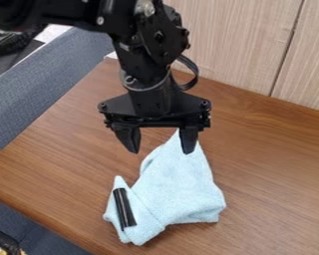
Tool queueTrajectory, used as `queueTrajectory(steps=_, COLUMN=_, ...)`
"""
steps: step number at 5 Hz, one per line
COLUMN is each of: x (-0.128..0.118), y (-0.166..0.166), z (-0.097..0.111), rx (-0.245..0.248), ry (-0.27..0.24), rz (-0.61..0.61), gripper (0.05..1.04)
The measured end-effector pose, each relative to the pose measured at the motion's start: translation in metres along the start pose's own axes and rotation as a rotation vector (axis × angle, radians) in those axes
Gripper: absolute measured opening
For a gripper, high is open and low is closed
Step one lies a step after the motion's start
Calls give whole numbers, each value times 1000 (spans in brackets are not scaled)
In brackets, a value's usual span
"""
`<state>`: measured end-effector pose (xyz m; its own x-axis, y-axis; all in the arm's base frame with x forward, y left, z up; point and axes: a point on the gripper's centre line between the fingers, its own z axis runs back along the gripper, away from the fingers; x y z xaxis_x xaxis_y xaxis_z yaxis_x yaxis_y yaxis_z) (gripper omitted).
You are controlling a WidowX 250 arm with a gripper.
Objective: Unfold the cloth from bottom left to top right
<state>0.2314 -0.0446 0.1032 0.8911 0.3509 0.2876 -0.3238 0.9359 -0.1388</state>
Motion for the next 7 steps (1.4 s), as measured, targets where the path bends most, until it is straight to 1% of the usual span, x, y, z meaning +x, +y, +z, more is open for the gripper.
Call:
queueTrajectory(steps=1, x=-4, y=2, z=-3, rx=6, ry=18, rz=2, gripper=999)
queueTrajectory(steps=2, x=-8, y=22, z=0, rx=14, ry=5, rz=60, gripper=999)
queueTrajectory(steps=3, x=-16, y=38, z=0, rx=30, ry=15, rz=99, gripper=999)
queueTrajectory(steps=4, x=-27, y=55, z=-10, rx=56, ry=37, rz=138, gripper=999)
queueTrajectory(steps=5, x=-39, y=67, z=-35, rx=88, ry=96, rz=154, gripper=999)
queueTrajectory(steps=6, x=-41, y=68, z=-52, rx=97, ry=111, rz=163, gripper=999)
queueTrajectory(steps=7, x=-44, y=64, z=-61, rx=97, ry=126, rz=141, gripper=951)
